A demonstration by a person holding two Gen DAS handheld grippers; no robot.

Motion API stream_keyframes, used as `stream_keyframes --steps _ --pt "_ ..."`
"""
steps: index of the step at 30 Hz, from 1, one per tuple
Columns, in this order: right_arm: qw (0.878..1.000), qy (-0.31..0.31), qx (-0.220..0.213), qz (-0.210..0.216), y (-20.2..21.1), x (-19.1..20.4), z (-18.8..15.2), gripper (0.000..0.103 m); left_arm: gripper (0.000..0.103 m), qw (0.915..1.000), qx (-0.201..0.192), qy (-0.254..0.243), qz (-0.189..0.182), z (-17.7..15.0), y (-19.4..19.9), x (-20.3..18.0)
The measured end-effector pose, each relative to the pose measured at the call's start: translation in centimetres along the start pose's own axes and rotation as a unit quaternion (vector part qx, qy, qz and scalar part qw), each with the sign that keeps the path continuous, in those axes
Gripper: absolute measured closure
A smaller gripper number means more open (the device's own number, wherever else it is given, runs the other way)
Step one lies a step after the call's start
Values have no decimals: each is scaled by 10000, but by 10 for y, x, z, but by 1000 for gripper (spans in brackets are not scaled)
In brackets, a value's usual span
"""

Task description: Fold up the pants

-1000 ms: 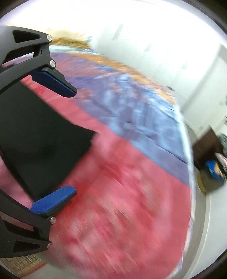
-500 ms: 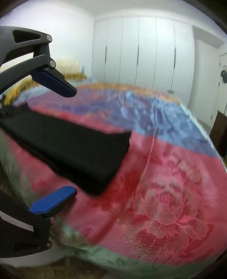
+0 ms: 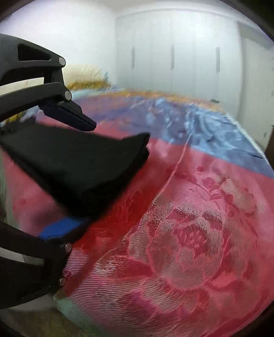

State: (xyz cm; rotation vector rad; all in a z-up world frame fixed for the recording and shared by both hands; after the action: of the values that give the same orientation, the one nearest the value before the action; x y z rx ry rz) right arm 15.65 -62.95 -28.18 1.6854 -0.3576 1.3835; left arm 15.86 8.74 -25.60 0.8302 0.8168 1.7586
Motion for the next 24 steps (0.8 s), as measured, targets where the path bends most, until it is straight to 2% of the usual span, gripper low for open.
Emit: stream_keyframes --steps 3,6,7,9,10,11,12,14,17,18,19,20,21,24 --pt "9983 435 220 -321 -6 10 1 25 1 10000 -14 -16 -12 0 0 0" --pt "9976 519 347 -297 -10 13 1 24 0 10000 -41 -10 -8 0 1 0" --pt "9985 391 364 -153 -11 10 1 22 1 10000 -57 -8 -5 0 1 0" --pt "9961 -282 444 711 -23 4 -2 23 1 10000 -76 -5 -2 0 1 0" --pt "9906 -552 541 1129 -31 2 -6 26 1 10000 -75 -6 -3 0 1 0" --pt "9893 -537 641 1199 -32 3 -12 35 0 10000 -63 -7 -8 0 0 0" --pt "9911 -318 768 1039 -39 7 -16 41 1 10000 -58 -9 -11 0 0 0" --pt "9946 162 931 429 -52 13 -21 41 1 10000 -57 -15 -14 1 0 0" --pt "9970 240 737 93 -58 16 -20 43 1 10000 -69 -10 -9 0 0 0" --pt "9980 114 617 109 -60 13 -20 44 1 10000 -80 -9 -9 0 0 0" --pt "9985 15 529 118 -60 10 -21 47 1 10000 -90 -9 -9 0 0 0" --pt "9987 11 514 7 -59 9 -23 65 1 10000 -96 -8 -10 0 0 -1" --pt "9988 41 486 -71 -58 9 -23 95 1 9999 -100 -7 -11 0 1 -1" --pt "9992 72 325 213 -54 16 -27 94 1 9999 -113 -5 -18 0 0 -1"
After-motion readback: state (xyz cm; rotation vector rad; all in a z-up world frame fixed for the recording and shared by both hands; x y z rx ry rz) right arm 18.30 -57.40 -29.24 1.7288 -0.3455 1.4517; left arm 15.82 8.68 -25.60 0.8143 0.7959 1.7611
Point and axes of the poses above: each gripper's, at about its wrist camera, not at the fingertips, and y roughly against the way its jaws point, x to its left, z to its top, the point moved 4 cm from there along -y, roughly the way its jaws point, and after that the axes turned 13 degrees about z, right-handed, at the moved point
